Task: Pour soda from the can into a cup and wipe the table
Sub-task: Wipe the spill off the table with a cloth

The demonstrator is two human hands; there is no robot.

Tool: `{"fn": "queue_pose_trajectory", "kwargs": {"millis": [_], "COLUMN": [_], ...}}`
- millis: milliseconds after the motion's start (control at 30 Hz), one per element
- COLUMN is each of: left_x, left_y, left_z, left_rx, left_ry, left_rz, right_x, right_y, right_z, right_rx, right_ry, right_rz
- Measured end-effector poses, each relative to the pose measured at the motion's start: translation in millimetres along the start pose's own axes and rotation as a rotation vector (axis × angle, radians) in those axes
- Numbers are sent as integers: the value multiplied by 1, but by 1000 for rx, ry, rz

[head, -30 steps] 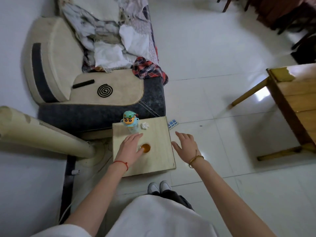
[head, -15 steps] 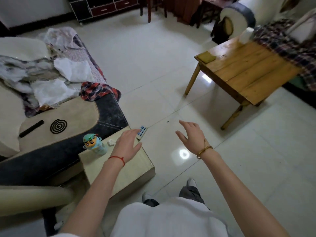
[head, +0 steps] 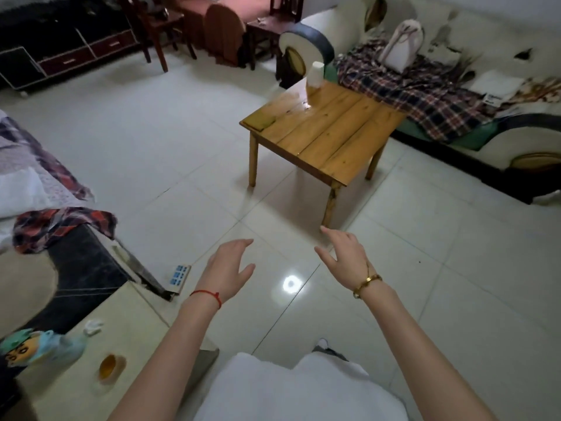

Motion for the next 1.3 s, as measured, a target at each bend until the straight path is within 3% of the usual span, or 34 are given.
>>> {"fn": "queue_pose_trajectory", "kwargs": {"millis": [267, 633, 933, 1300], "left_x": [133, 223, 283, 343], "left_y": [-31, -79, -105, -86], "left_z": [-112, -254, -425, -594], "left_rx": [20, -53, -65, 9], "left_ry": [-97, -143, -161, -135], "left_rz": [24, -42, -49, -94], "right_x": [132, 252, 346, 408], "right_y": [100, 140, 219, 310], "right_z": [-35, -114, -250, -415], "right_rx": [63, 77, 94, 102], "right_ry": [-79, -178, -203, -126], "right_rz": [-4, -45, -37, -62]}}
Point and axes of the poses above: each hand's wrist, its own z-axis away from the middle knuckle, its own y-axis out of the back of the hand, x = y × z, the point moved 5 cm from there along -z, towards the middle knuckle, and after that the axes turned 3 degrees about -y, right-handed, at the moved point
